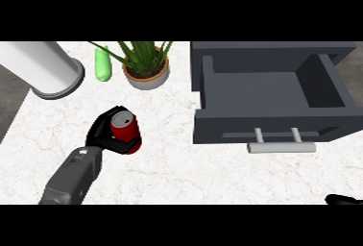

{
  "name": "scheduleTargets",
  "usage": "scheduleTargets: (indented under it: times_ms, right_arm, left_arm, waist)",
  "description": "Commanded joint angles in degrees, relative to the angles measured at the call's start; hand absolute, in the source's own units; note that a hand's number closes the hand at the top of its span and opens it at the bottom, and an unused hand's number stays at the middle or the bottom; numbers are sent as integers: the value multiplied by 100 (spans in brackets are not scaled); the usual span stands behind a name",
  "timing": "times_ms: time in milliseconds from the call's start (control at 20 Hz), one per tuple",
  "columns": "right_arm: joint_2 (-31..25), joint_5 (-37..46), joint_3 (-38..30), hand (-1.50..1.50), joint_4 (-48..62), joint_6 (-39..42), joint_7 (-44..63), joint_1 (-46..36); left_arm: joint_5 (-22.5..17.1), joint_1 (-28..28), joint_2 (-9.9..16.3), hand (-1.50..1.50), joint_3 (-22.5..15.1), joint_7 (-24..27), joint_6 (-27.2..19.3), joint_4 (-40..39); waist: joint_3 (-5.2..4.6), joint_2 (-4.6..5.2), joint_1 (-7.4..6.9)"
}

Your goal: Pick up the can, place it into the drawer and close the drawer

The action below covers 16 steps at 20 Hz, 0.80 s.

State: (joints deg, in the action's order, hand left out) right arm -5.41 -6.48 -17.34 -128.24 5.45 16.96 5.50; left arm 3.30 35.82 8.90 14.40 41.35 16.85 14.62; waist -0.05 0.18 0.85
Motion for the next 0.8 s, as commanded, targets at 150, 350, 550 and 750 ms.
scheduleTargets:
  times_ms: [150, 350, 550, 750]
  right_arm:
    - [83, 424, 204, -150, 113, -173, -96, -222]
    - [138, 701, 324, -150, 72, -253, 41, -160]
    - [-77, 187, -189, -150, -60, -165, 118, -125]
    - [-70, 96, -168, -150, -246, -27, 77, 50]
  left_arm:
    - [-555, 446, -461, 150, 611, -174, -1398, 69]
    - [-533, 256, -772, 150, 262, -451, -1345, 832]
    - [-682, 560, -881, 150, -53, -1554, -1507, 1551]
    - [-847, 768, -886, 150, -623, -1886, -2060, 2076]
  waist:
    - [-2, 14, -13]
    - [7, -32, -107]
    - [12, -75, -143]
    - [9, -69, -67]
